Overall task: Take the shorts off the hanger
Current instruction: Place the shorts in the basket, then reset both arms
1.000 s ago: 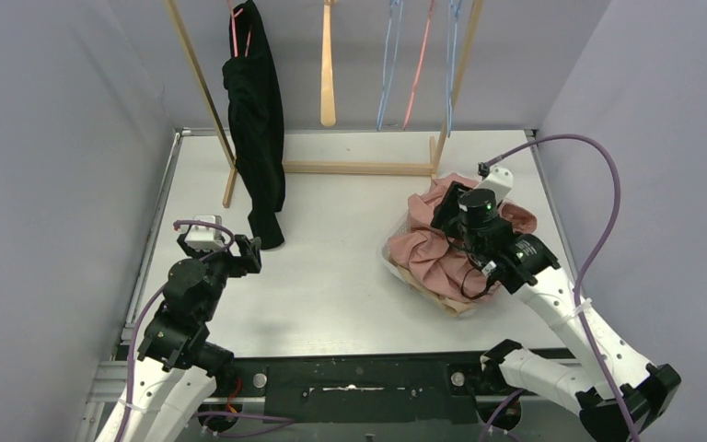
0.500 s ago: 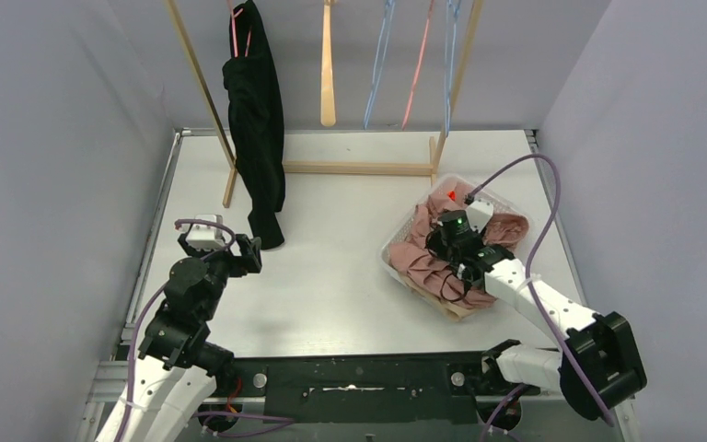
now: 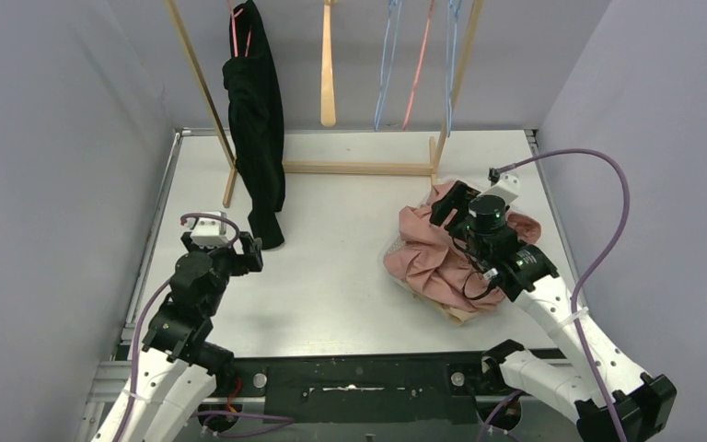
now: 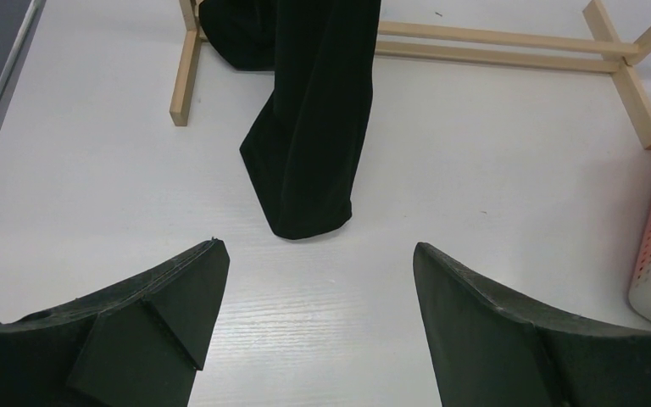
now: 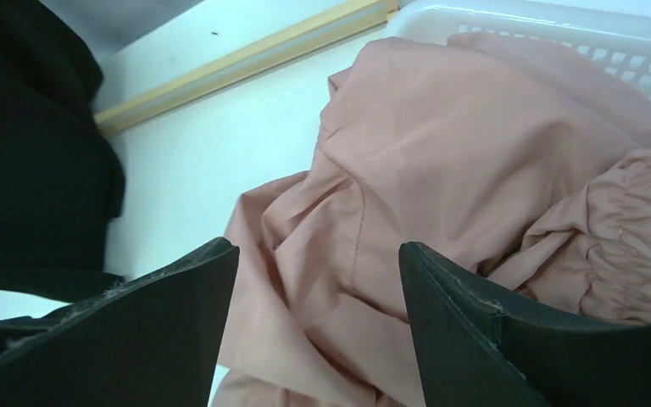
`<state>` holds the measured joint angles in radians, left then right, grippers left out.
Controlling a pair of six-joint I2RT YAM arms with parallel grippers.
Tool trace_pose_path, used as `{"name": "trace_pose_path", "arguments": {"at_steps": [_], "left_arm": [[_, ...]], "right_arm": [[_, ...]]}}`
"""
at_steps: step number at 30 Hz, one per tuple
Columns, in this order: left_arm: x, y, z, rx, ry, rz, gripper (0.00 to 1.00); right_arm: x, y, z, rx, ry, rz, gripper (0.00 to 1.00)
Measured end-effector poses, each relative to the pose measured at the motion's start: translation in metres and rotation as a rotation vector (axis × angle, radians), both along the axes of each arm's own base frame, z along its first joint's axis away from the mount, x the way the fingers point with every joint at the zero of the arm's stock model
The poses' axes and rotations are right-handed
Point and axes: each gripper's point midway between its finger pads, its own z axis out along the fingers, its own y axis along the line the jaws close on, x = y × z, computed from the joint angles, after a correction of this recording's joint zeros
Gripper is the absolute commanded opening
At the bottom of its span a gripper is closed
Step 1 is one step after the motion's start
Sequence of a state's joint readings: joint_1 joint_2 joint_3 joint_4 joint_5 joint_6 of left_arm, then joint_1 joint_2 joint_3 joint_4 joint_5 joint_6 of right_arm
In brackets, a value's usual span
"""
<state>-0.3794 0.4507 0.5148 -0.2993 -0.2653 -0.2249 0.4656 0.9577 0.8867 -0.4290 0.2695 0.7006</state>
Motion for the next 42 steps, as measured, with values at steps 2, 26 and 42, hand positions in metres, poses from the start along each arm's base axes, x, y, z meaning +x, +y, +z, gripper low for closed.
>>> {"name": "trace_pose_path", "arguments": {"at_steps": [2,26,42], "left_arm": [[0.001,0.001,-0.003,0.005,0.011,0.006,0.80],[0.071,0.007,0.069,0.003,0.166,0.249,0.87],[0.044,0.058,0.101,0.030,0.140,0.523,0.87]], "right_arm": [[-0.003,0.002,0.007,0.041,-0.020,0.000,0.76],[-0.031,-0.041,0.030,0.003,-0.107,-0.133,0.98],[0.006,-0.206,0.096,-0.208,-0.110,-0.474,0.98]]}}
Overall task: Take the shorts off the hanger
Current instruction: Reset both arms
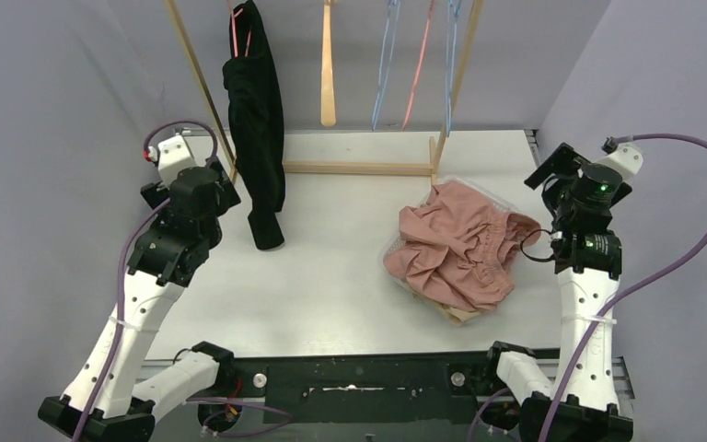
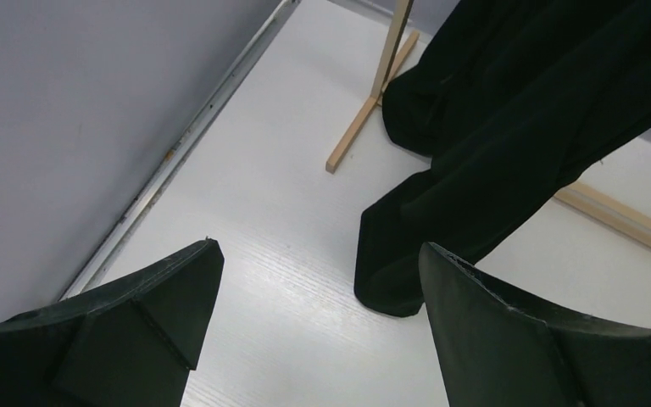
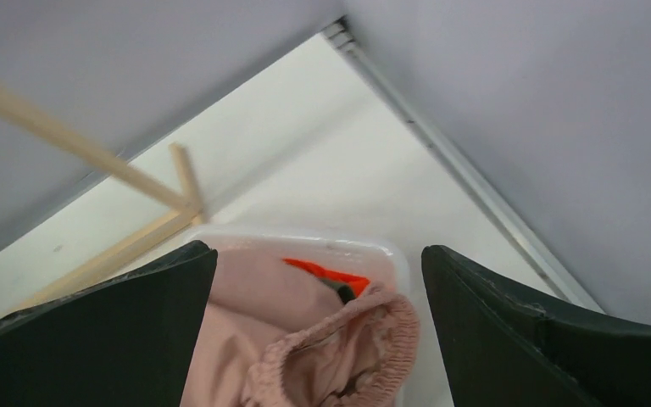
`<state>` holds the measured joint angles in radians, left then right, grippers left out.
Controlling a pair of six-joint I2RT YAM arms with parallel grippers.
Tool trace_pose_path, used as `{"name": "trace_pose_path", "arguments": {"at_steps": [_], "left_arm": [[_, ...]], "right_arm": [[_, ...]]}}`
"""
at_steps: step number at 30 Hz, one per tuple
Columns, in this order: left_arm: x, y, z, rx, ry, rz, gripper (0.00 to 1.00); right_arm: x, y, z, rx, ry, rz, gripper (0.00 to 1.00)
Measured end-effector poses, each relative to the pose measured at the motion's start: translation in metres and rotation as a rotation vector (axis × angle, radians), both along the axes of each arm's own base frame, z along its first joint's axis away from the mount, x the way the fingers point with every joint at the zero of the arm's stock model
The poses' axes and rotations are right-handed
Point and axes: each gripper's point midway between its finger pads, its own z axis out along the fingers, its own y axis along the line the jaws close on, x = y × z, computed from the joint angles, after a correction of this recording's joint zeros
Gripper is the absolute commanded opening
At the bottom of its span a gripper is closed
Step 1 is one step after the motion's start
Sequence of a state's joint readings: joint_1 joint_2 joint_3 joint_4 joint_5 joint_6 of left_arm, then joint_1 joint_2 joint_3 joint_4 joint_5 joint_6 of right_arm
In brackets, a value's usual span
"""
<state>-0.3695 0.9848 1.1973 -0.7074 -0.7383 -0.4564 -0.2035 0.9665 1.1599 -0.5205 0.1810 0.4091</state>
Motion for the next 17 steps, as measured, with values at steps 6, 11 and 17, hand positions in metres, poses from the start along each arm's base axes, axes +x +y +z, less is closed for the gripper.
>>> {"name": "trace_pose_path", "arguments": {"at_steps": [6,11,17], "left_arm": [[-0.009,0.023,0.034,0.058,-0.099,0.094,0.87],[-0.017,0.034,0.057,0.079,-0.175,0.132,0.87],[-0.016,0.030,0.061,0.065,-0.198,0.105,0.87]], "right_arm": [[-0.004,0.050,0.029,0.030,-0.100,0.290,0.98],[-0.030,0.070,0.065,-0.023,-0.211,0.383,0.98],[-0.031,0.074,0.068,-0.035,-0.201,0.414,0.98]]}}
